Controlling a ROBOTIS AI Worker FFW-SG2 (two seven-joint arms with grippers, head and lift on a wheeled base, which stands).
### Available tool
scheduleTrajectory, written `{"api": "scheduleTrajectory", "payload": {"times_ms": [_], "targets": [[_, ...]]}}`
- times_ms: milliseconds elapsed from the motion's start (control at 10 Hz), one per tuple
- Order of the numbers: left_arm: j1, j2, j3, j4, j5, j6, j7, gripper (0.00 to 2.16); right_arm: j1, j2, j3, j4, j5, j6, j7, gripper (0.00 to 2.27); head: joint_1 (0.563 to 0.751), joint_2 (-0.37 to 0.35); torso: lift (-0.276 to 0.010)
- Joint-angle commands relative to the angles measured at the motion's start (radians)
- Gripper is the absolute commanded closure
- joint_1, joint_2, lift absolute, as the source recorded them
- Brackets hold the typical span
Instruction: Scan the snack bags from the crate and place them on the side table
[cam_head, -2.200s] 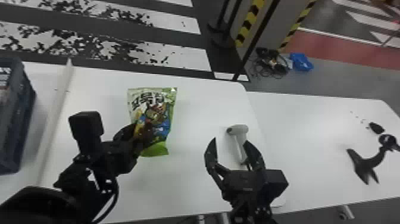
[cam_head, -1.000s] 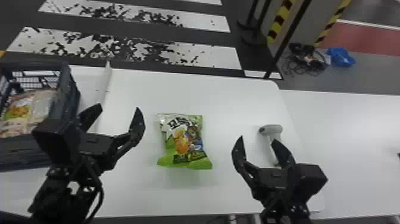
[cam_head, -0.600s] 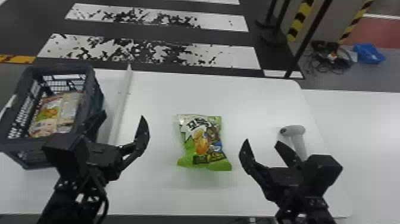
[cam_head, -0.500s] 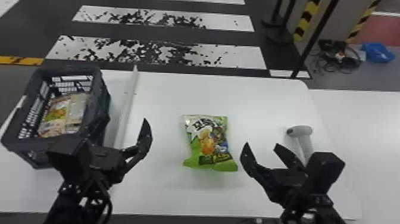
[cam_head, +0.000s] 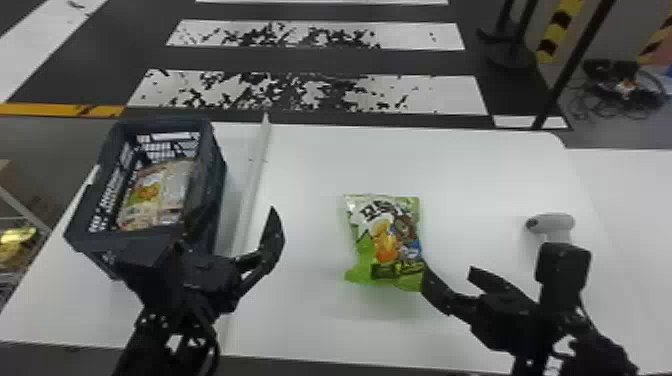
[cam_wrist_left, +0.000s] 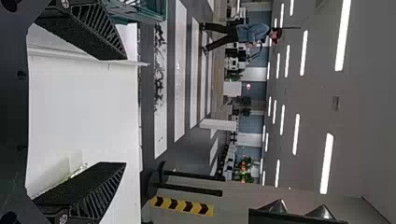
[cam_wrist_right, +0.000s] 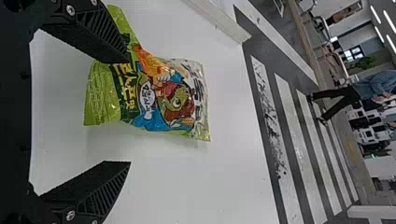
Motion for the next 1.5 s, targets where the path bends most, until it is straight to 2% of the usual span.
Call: {"api": "scheduleTrajectory", "payload": {"times_ms": [0, 200, 500, 800, 900, 1000, 1100, 1200, 1400], "targets": [[0.000, 0.001, 0.001, 0.011, 0.008, -0.003, -0.004, 0.08, -0.044, 0.002, -0.005, 0.029, -0.013, 0.077, 0.027, 0.11, 0.695, 0.040, -0.081], [0.000, 0.001, -0.001, 0.017, 0.018, -0.010, -0.007, 0.08, -0.100, 0.002, -0.019, 0.081, -0.057, 0.141, 0.074, 0.11, 0.695, 0.058, -0.081], [0.000, 0.001, -0.006, 0.019, 0.018, -0.010, -0.008, 0.08, -0.152, 0.002, -0.019, 0.150, -0.056, 0.154, 0.120, 0.11, 0.695, 0.065, -0.081], [0.000, 0.001, -0.006, 0.025, 0.018, -0.010, -0.010, 0.08, -0.227, 0.002, -0.017, 0.268, -0.102, 0.178, 0.214, 0.15, 0.695, 0.070, -0.081], [0.000, 0.001, -0.007, 0.027, 0.020, -0.010, -0.010, 0.08, -0.247, 0.002, -0.023, 0.306, -0.120, 0.175, 0.262, 0.50, 0.695, 0.079, -0.081], [-0.002, 0.001, -0.007, 0.030, 0.020, -0.010, -0.010, 0.08, -0.253, 0.002, -0.025, 0.319, -0.125, 0.169, 0.283, 1.29, 0.695, 0.089, -0.081], [-0.003, 0.001, -0.009, 0.033, 0.020, -0.010, -0.010, 0.08, -0.256, 0.004, -0.030, 0.323, -0.126, 0.166, 0.283, 2.18, 0.695, 0.095, -0.081], [-0.003, 0.001, -0.012, 0.034, 0.020, -0.010, -0.010, 0.08, -0.258, 0.004, -0.039, 0.326, -0.126, 0.166, 0.301, 2.26, 0.695, 0.094, -0.081], [-0.008, 0.001, -0.013, 0.037, 0.020, -0.010, -0.010, 0.08, -0.265, 0.004, -0.053, 0.343, -0.146, 0.187, 0.317, 2.26, 0.695, 0.084, -0.081]]}}
